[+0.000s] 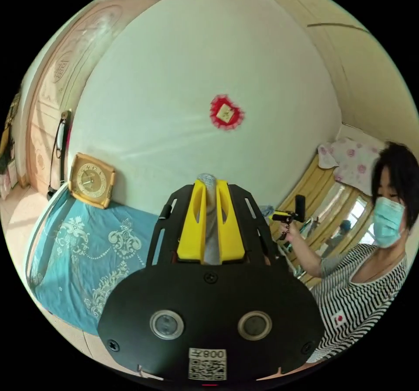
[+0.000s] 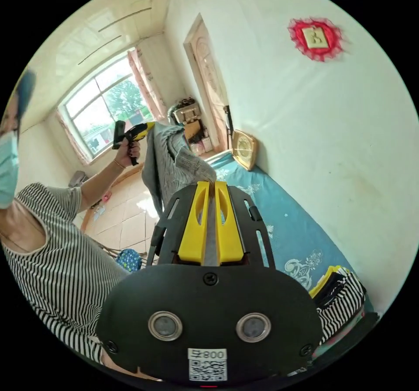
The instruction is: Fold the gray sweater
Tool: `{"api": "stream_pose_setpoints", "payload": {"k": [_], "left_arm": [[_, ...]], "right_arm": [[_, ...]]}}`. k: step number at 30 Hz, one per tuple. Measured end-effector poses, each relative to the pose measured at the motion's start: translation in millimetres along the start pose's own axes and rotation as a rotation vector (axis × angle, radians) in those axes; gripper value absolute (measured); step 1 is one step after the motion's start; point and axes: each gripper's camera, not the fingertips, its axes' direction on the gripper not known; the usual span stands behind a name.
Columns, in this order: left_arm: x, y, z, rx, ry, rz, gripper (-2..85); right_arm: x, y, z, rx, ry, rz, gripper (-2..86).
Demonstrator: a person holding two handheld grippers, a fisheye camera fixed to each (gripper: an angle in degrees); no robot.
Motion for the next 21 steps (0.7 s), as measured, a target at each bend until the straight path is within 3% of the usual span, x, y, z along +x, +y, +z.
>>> {"api": "stream_pose_setpoints", "payload": {"k": [5, 8, 12, 15, 21], "left_arm": [[-106, -16, 89, -0.186, -0.169, -0.243, 7.2], [-152, 29, 97, -0.308, -0.121, -0.292, 7.4], [-228, 144, 93, -0.604, -0.089, -0.521, 7.1], [-270, 209, 78, -0.689, -0.015, -0.719, 7.1], [-307, 226, 80, -0.875, 0.081, -0.715, 7.4]], "right_arm": [[243, 31, 113, -0.283, 0.139, 0.419, 3.5], [310, 112, 126, -0.270, 0.001, 0.588, 3.3], [348, 233, 132, -0.339, -0.072, 0.768, 3.1], [359, 329, 130, -0.427, -0.083, 0.963, 2.9], [340, 441, 124, -0.460, -0.081, 1.284, 2.5]]}}
